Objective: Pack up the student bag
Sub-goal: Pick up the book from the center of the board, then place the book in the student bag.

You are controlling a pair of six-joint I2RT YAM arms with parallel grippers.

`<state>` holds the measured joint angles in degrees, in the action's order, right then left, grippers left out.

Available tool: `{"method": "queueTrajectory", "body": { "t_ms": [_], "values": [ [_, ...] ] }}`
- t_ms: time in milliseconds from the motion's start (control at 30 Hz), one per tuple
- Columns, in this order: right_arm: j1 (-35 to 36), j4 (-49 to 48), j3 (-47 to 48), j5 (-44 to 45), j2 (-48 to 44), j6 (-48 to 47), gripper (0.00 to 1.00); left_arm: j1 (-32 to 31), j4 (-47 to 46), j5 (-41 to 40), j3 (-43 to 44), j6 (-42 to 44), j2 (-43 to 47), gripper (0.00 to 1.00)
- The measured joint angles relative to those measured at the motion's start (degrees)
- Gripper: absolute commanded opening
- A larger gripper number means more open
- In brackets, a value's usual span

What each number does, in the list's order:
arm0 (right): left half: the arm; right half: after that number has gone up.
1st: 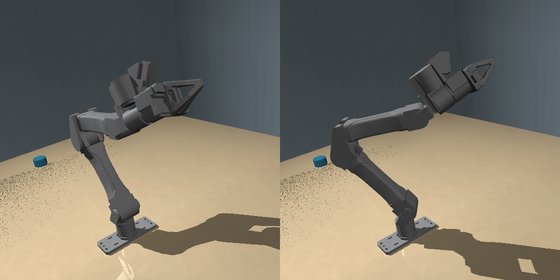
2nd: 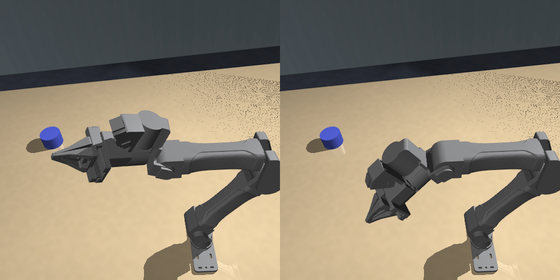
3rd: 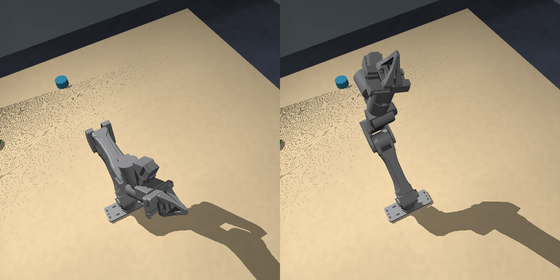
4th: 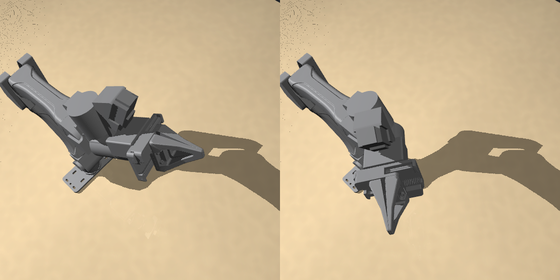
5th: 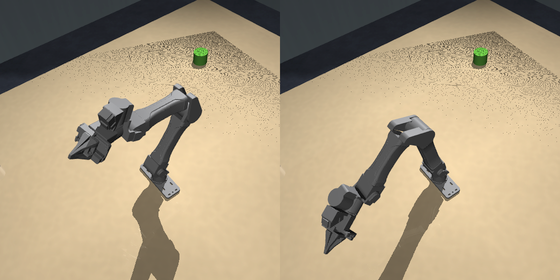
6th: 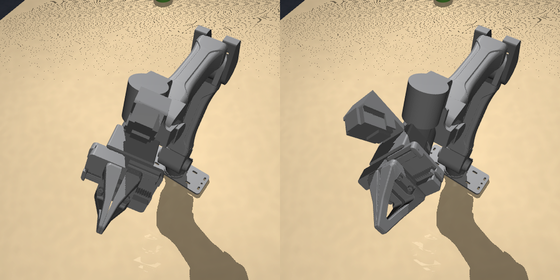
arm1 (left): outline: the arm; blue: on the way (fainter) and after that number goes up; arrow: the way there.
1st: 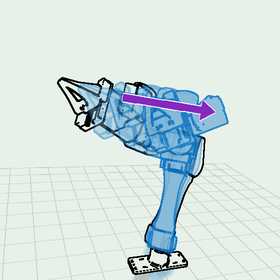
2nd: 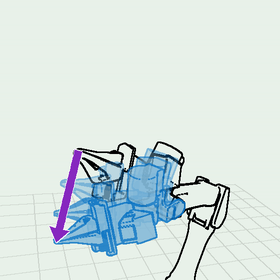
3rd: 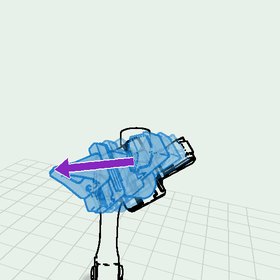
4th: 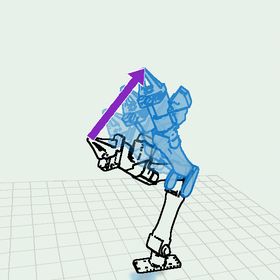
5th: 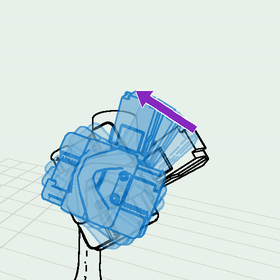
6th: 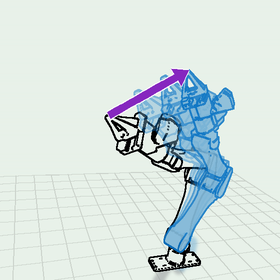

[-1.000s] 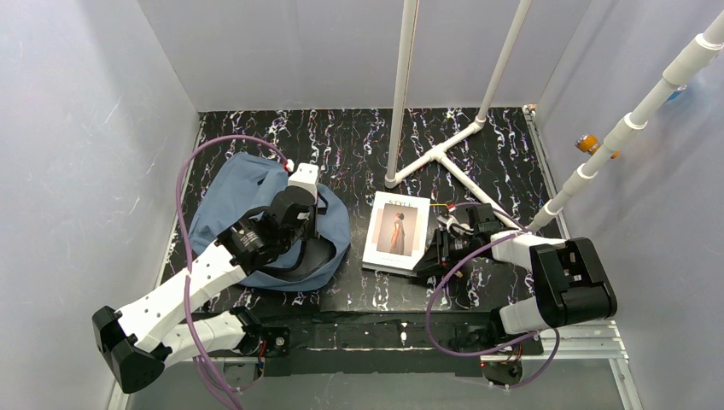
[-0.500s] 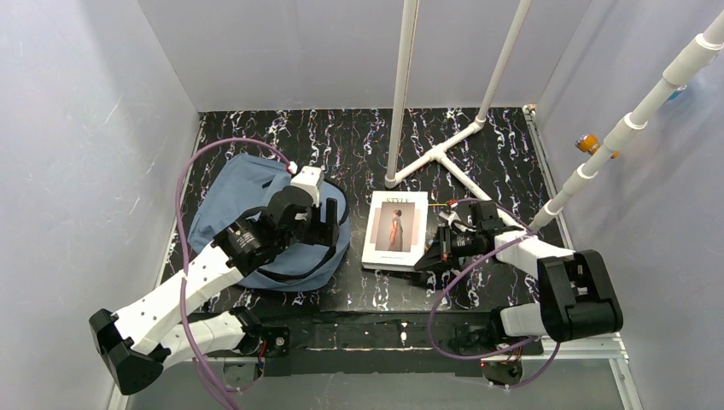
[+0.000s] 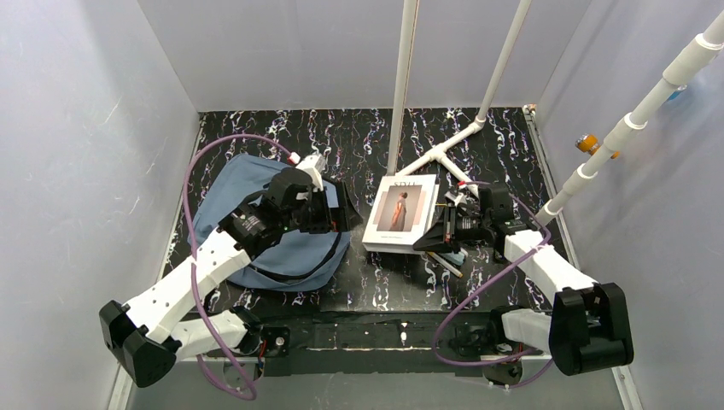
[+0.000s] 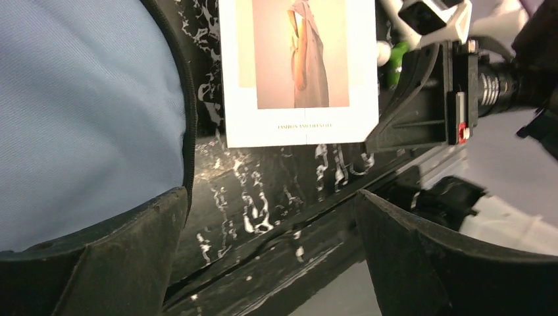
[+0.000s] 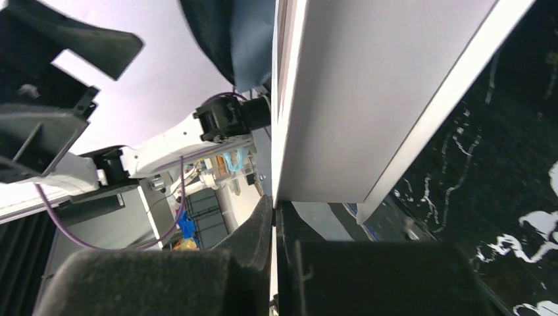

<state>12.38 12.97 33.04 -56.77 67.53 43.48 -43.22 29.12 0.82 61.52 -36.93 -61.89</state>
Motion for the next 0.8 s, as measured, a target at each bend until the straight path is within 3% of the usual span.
{"method": "queueTrajectory", "body": {
  "t_ms": [533, 800],
  "values": [
    [0.0, 3.63, 7.04, -2.51, -8.81, 7.93, 0.01, 16.0, -12.79, 18.64, -7.74, -17.92, 2.62, 0.99],
    [0.15, 2.75, 9.84, -5.46, -12.07, 12.37, 0.01, 17.27, -27.32, 28.02, -11.08, -25.73, -6.29, 0.99]
  ]
}}
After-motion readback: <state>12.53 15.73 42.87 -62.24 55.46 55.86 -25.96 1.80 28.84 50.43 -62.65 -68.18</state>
